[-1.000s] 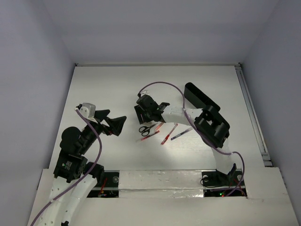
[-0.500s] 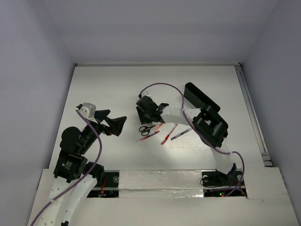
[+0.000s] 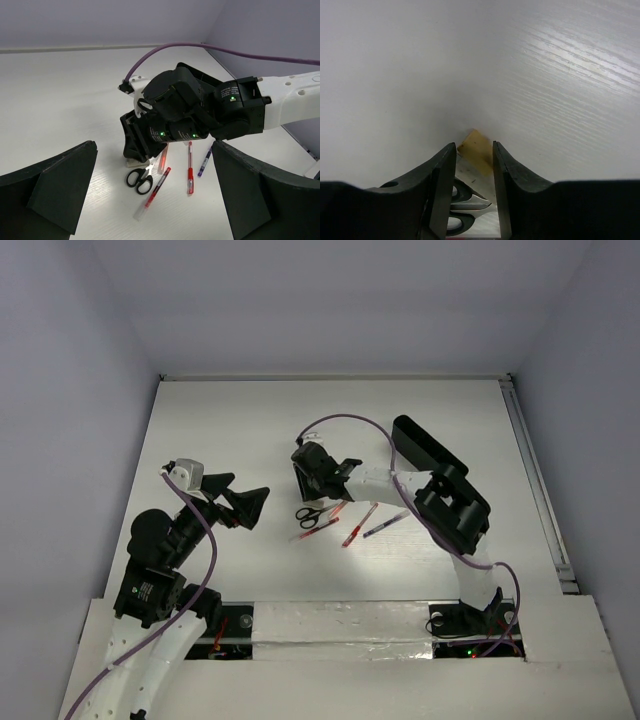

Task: Sort the stationery into containers
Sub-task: Pick up the stationery from the center of the board.

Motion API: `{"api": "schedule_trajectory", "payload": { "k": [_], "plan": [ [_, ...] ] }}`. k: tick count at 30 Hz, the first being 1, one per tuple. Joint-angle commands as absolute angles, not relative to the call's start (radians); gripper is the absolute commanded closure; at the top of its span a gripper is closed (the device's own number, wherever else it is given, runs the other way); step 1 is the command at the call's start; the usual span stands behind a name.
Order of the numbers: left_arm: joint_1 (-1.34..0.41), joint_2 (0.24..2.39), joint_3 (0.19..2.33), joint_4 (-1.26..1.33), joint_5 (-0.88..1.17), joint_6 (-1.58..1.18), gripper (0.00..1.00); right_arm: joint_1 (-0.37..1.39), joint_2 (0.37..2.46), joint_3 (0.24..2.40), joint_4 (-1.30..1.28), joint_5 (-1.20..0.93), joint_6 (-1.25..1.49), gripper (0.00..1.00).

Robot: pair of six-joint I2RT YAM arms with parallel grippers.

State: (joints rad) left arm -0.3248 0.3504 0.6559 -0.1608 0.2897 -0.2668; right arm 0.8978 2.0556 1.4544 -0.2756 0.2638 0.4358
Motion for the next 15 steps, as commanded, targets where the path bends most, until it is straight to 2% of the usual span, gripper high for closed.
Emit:
{"api": "schedule_trajectory", "payload": {
  "k": [1,9,11,12,13,15],
  "plan": [
    [-0.319,0.351,0.663,-0.101,0.311,-0.256,0.01,0.904,1.988,1.443,-0.210,0.267,0.448,0.60],
    [-0.319,0.353,0.663,-0.101,0.311,-0.258,0.01,0.904,1.999,1.453,-0.219,0.264,0.445,0.67],
    [-0.319,0.354,0.663,-0.101,0.313,-0.258,0.01,0.904,2.003,1.456,-0.230,0.268,0.445,0.63],
    [-0.319,0.354,0.663,-0.101,0.313,-0.259,0.01,0.904,2.005,1.456,-0.233,0.282,0.445,0.55],
    [-0.319,0.354,0.661,-0.101,0.314,-0.258,0.01,0.904,2.005,1.454,-0.235,0.288,0.443,0.51],
    [-0.319,0.356,0.663,-0.100,0.316,-0.259,0.01,0.904,2.005,1.450,-0.236,0.301,0.440,0.49]
  ]
}}
